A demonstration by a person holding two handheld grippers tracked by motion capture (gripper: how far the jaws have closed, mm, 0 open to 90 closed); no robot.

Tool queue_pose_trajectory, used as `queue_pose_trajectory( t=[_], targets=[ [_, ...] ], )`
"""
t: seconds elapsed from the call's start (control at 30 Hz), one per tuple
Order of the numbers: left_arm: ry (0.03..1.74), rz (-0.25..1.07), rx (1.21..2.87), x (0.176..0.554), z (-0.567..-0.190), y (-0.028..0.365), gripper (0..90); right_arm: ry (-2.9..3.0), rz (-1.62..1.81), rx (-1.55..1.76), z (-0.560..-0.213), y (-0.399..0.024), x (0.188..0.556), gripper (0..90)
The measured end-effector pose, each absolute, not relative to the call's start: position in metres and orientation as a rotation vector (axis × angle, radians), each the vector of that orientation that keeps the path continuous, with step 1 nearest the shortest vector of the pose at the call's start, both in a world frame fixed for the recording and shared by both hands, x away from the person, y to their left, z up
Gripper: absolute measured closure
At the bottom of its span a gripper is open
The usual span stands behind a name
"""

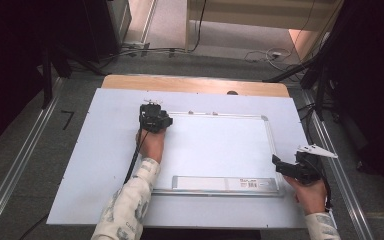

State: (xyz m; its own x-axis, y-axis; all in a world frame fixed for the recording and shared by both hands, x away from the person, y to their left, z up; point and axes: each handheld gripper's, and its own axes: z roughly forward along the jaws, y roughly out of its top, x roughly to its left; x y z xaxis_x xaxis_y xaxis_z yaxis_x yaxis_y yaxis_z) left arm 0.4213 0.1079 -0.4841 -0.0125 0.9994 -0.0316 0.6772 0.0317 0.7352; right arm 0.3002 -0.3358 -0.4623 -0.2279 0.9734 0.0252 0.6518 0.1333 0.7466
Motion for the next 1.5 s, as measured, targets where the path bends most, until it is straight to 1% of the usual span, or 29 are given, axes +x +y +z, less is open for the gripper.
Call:
queue_pose_trajectory(
  t=[0.13, 0.23, 0.43, 0.5, 1.17, 1.23, 1.37, 1.5],
  targets=[
    [1.732, 0.719, 1.7, 0.419, -0.481, 0.11, 35.3, 1.942, 0.894, 1.56, -0.462, -0.335, 0.3, 8.5],
    [1.72, 0.694, 1.697, 0.417, -0.48, 0.111, 31.0, 1.942, 0.893, 1.56, -0.462, -0.335, 0.3, 8.4],
    [1.688, 0.688, 1.7, 0.411, -0.476, 0.113, 30.8, 1.942, 0.893, 1.559, -0.462, -0.335, 0.3, 8.5],
    [1.667, 0.674, 1.698, 0.407, -0.474, 0.115, 28.8, 1.943, 0.891, 1.559, -0.462, -0.335, 0.3, 8.5],
    [1.543, 0.625, 1.7, 0.376, -0.458, 0.122, 27.3, 1.948, 0.88, 1.548, -0.462, -0.333, 0.299, 8.4],
    [1.529, 0.616, 1.701, 0.372, -0.456, 0.125, 26.9, 1.947, 0.879, 1.55, -0.462, -0.333, 0.299, 8.4],
    [1.487, 0.64, 1.7, 0.36, -0.453, 0.129, 26.8, 1.947, 0.882, 1.551, -0.462, -0.333, 0.299, 8.4],
    [1.464, 0.622, 1.697, 0.349, -0.451, 0.135, 25.9, 1.947, 0.884, 1.55, -0.462, -0.333, 0.299, 8.5]
  ],
)
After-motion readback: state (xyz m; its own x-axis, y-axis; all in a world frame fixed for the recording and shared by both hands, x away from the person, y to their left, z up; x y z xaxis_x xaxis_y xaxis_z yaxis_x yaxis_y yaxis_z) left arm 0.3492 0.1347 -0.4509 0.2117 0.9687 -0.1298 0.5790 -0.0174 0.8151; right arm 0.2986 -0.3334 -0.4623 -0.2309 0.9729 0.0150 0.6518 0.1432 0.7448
